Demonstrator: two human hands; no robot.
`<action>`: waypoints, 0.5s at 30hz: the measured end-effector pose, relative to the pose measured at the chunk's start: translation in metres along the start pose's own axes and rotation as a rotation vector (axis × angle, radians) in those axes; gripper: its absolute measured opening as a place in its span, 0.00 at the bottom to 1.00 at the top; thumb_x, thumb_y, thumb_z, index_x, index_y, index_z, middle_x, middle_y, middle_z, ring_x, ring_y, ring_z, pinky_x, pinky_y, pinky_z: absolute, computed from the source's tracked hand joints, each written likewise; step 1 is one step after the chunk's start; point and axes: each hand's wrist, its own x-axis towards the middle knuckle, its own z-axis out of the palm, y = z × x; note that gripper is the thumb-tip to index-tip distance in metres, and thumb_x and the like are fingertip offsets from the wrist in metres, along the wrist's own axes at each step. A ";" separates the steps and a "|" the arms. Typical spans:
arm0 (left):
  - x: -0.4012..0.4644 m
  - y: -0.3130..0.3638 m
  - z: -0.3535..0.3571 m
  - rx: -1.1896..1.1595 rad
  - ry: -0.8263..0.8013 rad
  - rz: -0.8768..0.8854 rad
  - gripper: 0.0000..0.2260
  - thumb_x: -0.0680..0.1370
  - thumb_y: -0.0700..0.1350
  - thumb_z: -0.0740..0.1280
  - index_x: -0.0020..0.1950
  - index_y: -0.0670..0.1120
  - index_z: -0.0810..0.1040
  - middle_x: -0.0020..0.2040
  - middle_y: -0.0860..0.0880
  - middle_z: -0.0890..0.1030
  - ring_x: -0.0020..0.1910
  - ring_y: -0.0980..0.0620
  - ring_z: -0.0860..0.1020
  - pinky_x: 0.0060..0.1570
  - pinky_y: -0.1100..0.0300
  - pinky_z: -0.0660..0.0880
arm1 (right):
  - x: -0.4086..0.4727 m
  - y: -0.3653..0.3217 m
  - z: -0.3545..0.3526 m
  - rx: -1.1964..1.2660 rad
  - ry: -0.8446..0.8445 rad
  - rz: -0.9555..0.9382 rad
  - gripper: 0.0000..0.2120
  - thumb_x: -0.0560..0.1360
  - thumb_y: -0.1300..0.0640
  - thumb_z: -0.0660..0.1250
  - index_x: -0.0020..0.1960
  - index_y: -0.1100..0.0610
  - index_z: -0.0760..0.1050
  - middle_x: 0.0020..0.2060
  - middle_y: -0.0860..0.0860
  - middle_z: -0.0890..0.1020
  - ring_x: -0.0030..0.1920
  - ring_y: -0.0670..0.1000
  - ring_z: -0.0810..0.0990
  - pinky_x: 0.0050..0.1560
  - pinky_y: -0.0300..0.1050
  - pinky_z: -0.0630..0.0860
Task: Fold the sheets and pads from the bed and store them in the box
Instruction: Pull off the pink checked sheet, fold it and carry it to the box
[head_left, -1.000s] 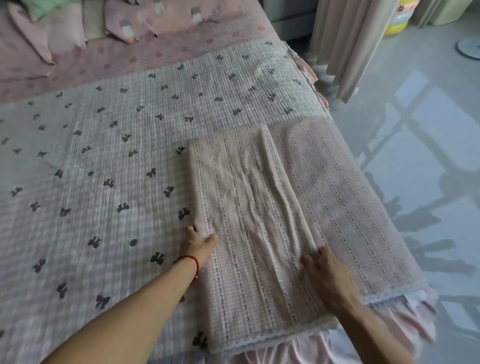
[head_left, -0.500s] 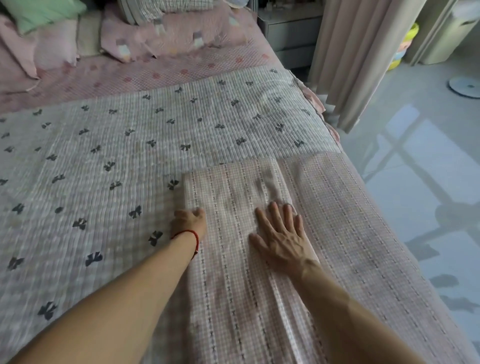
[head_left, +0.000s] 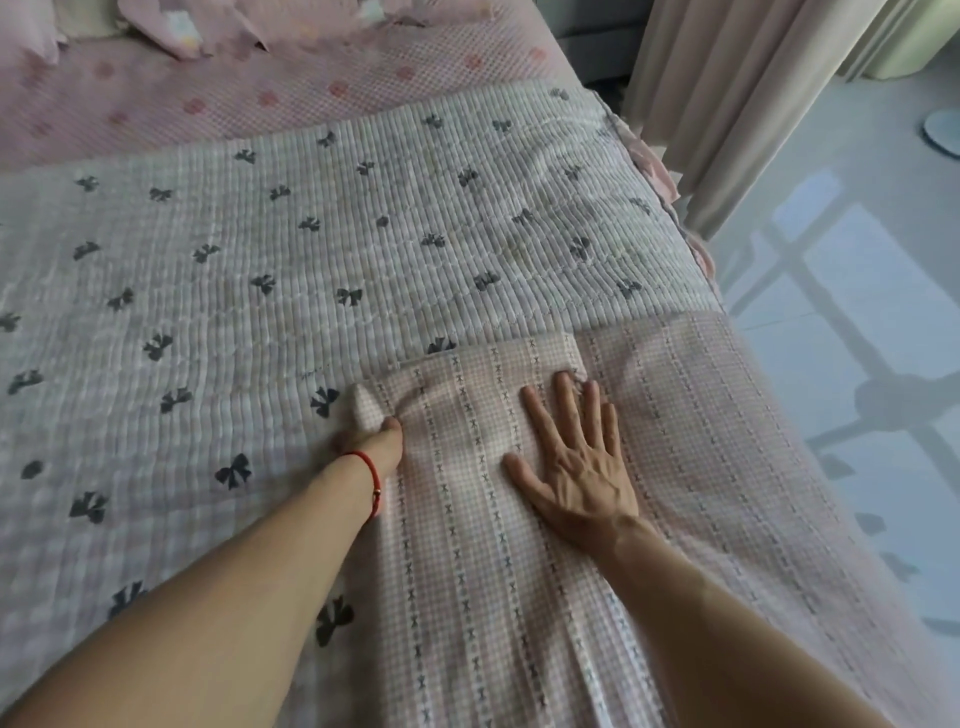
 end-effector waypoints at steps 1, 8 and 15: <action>0.004 0.002 -0.002 0.004 -0.004 0.014 0.30 0.82 0.58 0.61 0.78 0.40 0.64 0.75 0.44 0.70 0.73 0.42 0.71 0.70 0.46 0.70 | 0.004 -0.001 -0.002 0.000 0.001 0.006 0.38 0.79 0.25 0.43 0.81 0.38 0.32 0.81 0.48 0.30 0.78 0.57 0.24 0.80 0.61 0.35; 0.025 -0.008 -0.017 -0.095 -0.022 0.090 0.35 0.71 0.64 0.67 0.71 0.43 0.73 0.65 0.43 0.80 0.60 0.41 0.80 0.63 0.40 0.77 | 0.005 -0.013 -0.002 -0.064 0.009 0.066 0.38 0.79 0.27 0.41 0.82 0.41 0.34 0.81 0.51 0.31 0.79 0.59 0.26 0.79 0.62 0.33; -0.098 -0.088 -0.051 -0.016 -0.135 0.527 0.34 0.80 0.45 0.70 0.76 0.71 0.57 0.80 0.54 0.60 0.76 0.50 0.62 0.73 0.44 0.64 | -0.164 -0.105 0.014 0.205 0.012 0.070 0.34 0.81 0.36 0.50 0.83 0.41 0.43 0.82 0.64 0.43 0.80 0.70 0.35 0.74 0.74 0.35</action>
